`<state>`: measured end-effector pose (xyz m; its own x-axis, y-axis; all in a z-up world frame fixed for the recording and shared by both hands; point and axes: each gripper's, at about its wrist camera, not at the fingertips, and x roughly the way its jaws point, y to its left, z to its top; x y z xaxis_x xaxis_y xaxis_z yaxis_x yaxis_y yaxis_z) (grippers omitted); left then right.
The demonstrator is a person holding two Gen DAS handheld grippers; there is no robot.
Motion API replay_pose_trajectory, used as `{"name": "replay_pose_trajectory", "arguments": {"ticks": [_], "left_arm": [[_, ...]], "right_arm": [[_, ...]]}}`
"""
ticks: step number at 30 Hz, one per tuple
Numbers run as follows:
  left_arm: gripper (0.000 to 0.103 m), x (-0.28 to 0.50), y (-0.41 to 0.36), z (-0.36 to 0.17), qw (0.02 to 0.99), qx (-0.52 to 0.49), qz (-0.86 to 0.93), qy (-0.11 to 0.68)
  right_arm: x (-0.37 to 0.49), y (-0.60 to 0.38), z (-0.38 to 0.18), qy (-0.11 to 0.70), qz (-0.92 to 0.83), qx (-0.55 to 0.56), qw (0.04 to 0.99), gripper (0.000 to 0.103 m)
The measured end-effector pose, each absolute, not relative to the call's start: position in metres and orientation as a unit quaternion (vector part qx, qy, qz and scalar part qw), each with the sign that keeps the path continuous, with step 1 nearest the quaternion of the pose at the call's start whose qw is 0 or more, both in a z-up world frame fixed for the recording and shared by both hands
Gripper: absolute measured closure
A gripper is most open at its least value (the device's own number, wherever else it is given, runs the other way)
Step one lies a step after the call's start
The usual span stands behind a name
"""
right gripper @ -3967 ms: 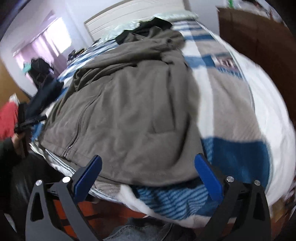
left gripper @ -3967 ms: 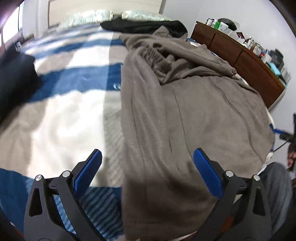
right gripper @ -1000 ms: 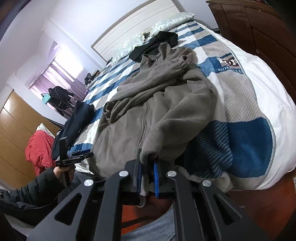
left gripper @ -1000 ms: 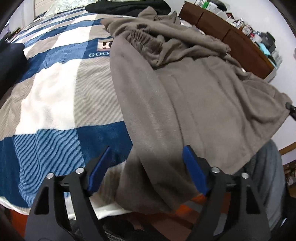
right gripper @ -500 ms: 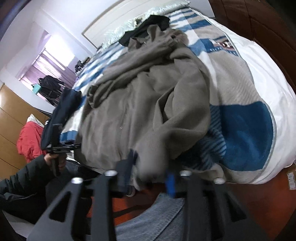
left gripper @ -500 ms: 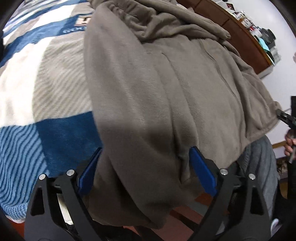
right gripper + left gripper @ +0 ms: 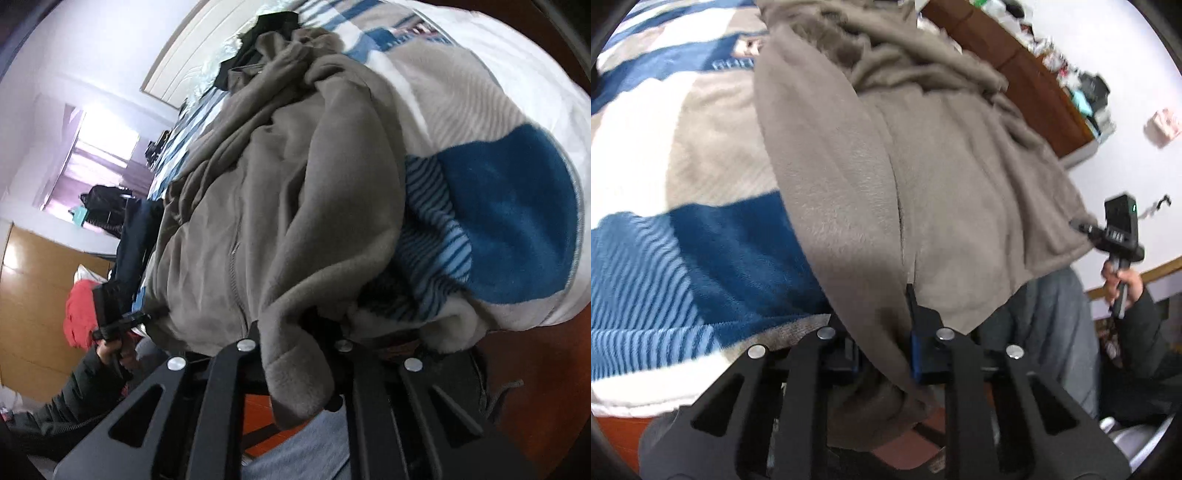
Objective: Fold large clothes
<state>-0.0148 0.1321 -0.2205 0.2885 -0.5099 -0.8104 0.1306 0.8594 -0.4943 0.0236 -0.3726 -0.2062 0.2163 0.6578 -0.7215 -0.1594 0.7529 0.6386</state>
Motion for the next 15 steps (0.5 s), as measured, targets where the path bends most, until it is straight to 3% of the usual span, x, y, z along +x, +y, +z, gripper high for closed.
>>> {"name": "replay_pose_trajectory", "arguments": {"ticks": [3,15], "left_arm": [[0.089,-0.020,0.132,-0.200,0.795,-0.178,-0.212,0.540],[0.089,0.023,0.131,-0.117,0.824,-0.236,-0.254,0.449]], "right_arm": [[0.018,-0.378,-0.181,0.531,0.283,0.235,0.763,0.092],[0.056,-0.362,-0.090,0.430,0.349,0.307,0.774,0.093]]}}
